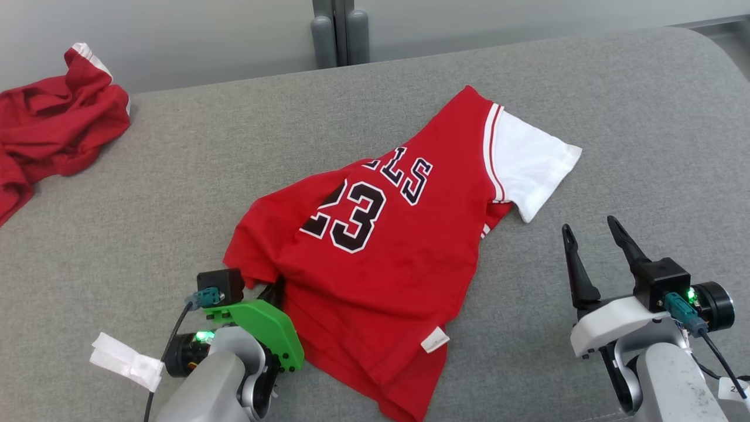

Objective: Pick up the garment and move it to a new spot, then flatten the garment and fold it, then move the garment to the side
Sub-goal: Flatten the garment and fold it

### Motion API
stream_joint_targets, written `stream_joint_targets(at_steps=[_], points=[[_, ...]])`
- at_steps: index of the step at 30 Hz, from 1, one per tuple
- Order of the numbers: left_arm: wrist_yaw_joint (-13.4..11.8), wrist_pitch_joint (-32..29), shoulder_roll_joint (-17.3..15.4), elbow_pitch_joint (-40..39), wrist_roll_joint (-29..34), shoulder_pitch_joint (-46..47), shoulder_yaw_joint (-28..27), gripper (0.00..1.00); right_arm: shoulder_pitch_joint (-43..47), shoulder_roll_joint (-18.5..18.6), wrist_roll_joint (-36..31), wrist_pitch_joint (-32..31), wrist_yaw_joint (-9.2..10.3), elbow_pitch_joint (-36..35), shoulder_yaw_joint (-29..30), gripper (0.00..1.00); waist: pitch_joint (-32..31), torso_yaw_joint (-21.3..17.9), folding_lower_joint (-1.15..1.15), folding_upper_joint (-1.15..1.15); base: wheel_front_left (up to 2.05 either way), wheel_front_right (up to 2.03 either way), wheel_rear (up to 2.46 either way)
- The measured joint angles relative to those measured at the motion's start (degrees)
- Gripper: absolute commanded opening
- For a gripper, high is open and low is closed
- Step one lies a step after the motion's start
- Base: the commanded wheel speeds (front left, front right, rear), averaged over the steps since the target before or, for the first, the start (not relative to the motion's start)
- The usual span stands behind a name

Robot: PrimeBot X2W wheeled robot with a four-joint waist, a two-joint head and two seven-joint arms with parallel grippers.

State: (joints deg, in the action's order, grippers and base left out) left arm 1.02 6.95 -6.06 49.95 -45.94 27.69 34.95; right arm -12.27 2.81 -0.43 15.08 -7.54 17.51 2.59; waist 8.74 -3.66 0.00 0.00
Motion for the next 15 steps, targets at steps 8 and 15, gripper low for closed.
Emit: stream_joint_targets(at_steps=[8, 15], points=[[-1.02, 5.45, -2.25, -0.45, 2.97, 5.20, -0.43, 0.00, 0.13, 0.00, 0.01, 0.00, 0.00, -0.03, 0.43, 1.00, -0.02, 0.06, 0.00, 0.00, 0.00, 0.00, 0.00], [-0.78, 6.35, -7.00, -1.46, 7.65, 15.66, 0.55, 0.00, -1.69, -0.01, 0.35, 0.00, 0.00, -0.26, -0.58, 1.00, 1.27, -1.22, 0.00, 0.00, 0.00, 0.00, 0.00]])
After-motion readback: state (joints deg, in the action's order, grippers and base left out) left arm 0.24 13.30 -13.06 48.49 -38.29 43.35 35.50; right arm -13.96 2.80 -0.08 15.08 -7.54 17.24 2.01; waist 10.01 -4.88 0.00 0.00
